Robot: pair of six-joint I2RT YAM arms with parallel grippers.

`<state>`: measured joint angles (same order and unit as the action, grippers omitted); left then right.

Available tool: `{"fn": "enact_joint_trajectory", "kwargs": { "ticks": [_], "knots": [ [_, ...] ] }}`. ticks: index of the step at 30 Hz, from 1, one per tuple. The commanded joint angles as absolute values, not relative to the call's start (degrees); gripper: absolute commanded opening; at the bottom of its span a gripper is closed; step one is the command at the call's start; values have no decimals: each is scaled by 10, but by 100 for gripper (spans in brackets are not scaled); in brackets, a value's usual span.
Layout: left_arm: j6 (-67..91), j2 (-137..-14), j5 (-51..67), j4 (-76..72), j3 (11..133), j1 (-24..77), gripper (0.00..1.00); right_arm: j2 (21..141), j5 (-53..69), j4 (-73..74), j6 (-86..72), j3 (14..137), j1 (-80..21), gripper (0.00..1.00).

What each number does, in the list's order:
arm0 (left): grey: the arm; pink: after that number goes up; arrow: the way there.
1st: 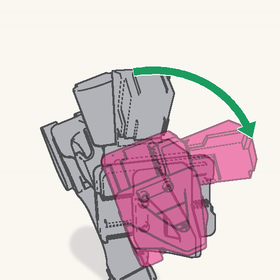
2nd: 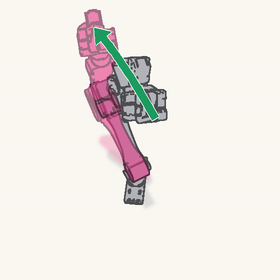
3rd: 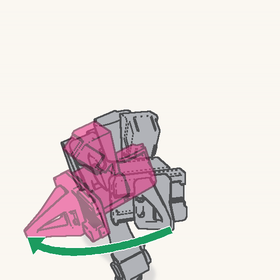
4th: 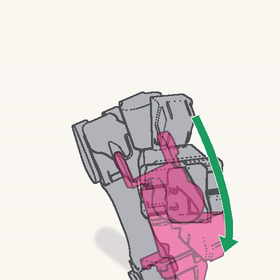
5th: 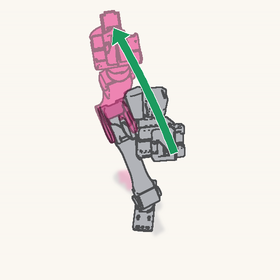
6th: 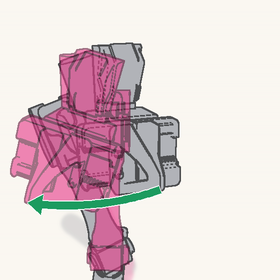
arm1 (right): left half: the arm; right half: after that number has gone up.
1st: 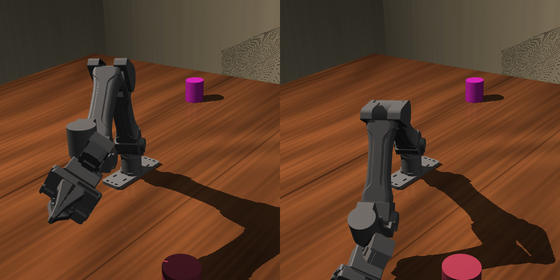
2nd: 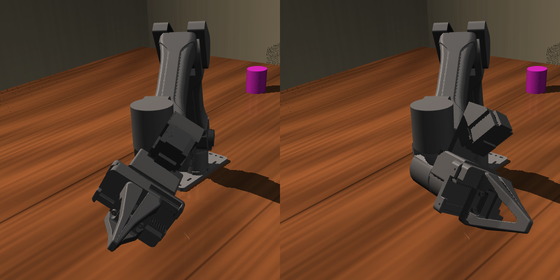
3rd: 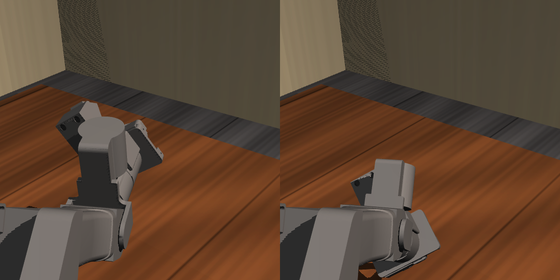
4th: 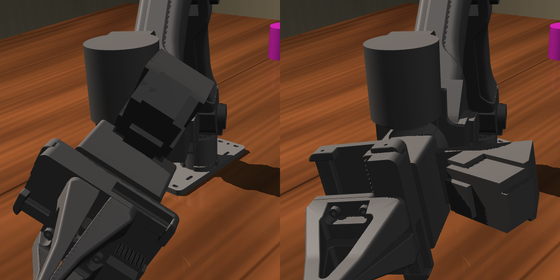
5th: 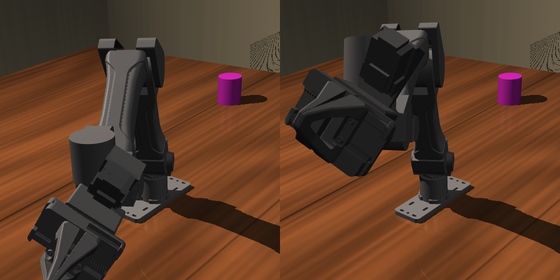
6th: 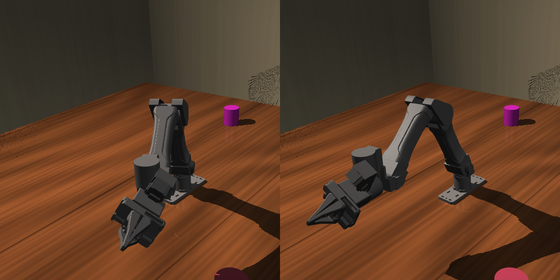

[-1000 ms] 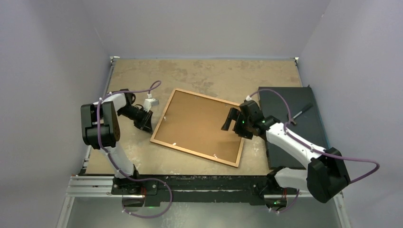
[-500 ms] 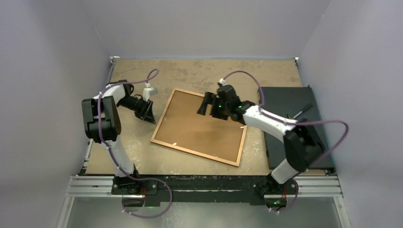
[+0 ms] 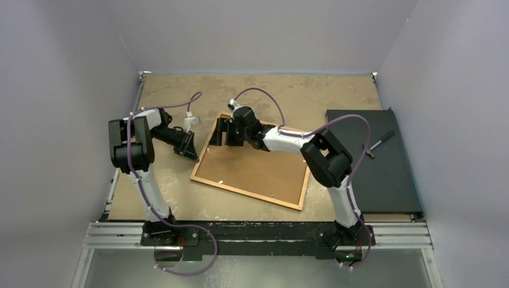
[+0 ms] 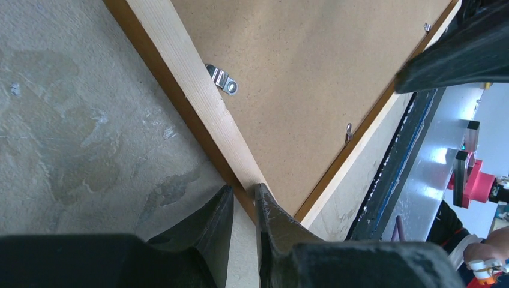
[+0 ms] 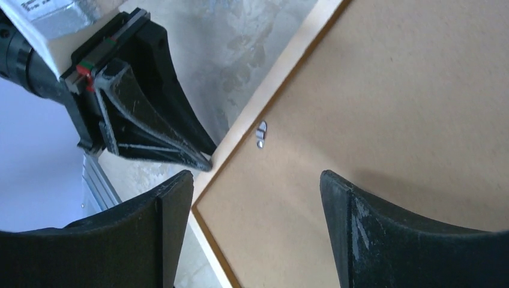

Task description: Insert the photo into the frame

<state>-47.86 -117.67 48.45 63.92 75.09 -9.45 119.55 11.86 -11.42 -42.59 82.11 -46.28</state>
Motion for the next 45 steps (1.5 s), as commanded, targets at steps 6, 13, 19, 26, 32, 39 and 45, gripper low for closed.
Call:
{"fn": "enact_joint_trajectory", "kwargs": {
  "ticks": [6,13,19,26,32,39,45],
  "knots": [
    [-502,-1176,487,613,731,-95,15,1269,167,-161,-428,915,-475,77],
    [-493,-1174,487,602,727,-95,13,1301,185,-170,-442,931,-482,76],
    [-488,-1170,483,593,724,-95,11,1303,199,-182,-456,916,-493,75],
    [-484,-1168,482,587,723,-95,10,1307,200,-187,-470,896,-503,74],
    [-483,-1165,478,586,723,-95,9,1307,187,-176,-472,896,-503,74],
    [-483,-1163,476,583,721,-95,9,1304,211,-163,-471,894,-503,74],
    [-483,-1160,472,582,722,-95,8,1263,204,-171,-464,872,-486,75]
  ]
}}
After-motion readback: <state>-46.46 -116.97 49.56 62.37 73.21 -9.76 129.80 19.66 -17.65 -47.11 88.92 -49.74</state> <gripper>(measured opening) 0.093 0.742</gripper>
